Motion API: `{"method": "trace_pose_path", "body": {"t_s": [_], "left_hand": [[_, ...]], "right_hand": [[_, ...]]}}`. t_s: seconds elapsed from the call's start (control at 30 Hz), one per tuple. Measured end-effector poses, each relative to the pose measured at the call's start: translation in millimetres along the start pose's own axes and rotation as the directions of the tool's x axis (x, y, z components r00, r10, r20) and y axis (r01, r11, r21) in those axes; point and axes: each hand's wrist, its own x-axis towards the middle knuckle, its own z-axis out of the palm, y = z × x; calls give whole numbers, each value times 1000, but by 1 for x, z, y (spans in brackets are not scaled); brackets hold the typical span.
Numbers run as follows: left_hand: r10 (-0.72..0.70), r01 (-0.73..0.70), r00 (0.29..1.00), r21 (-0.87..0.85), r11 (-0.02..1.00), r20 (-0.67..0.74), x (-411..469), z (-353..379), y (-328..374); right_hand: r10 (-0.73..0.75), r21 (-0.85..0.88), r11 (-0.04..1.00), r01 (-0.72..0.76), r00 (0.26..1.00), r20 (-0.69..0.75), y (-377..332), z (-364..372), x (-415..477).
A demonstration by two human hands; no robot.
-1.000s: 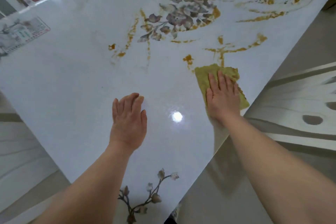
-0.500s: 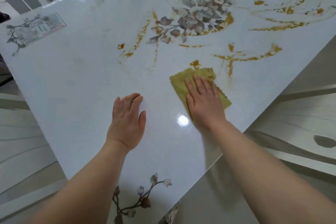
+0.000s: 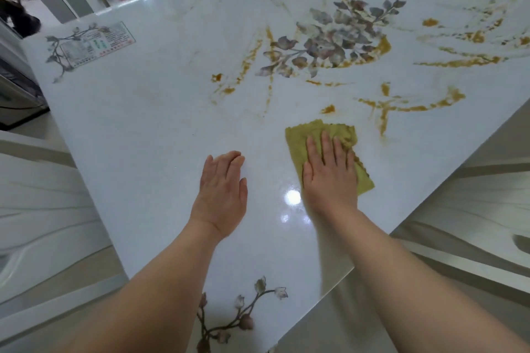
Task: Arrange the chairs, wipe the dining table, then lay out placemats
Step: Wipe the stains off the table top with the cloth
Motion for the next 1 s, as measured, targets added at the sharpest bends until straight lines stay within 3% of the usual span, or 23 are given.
{"method": "trace_pose_path", "body": {"t_s": [0.2,0.43,0.53,0.67,0.83,0.9,1.0], "left_hand": [[-138,142,989,98,985,-46,1,-29,-46],[-223,227,974,161,960,-47,14,-48,-96],[-248,254,967,152,955,-61,27,-50,-106],[-258,265,964,142,954,-66,38,-49,-116],[-235,241,970,131,962,-61,38,-47,-116],[-229,235,972,142,961,-59,37,-45,-112],[-237,242,970,138,960,-55,38,-46,-113]], "right_hand": [[-296,29,955,296,955,-27,-50,5,-13],[-518,39,855,517,851,91,-112,-6,34],[-440,9,897,442,893,97,-111,-14,69],[-197,-8,980,199,976,93,-75,-20,104],[12,-12,1000,-11,998,67,-62,-19,103],[-20,-17,1000,21,998,56,-75,-15,88],[-211,11,977,211,977,22,-109,-10,63]]}}
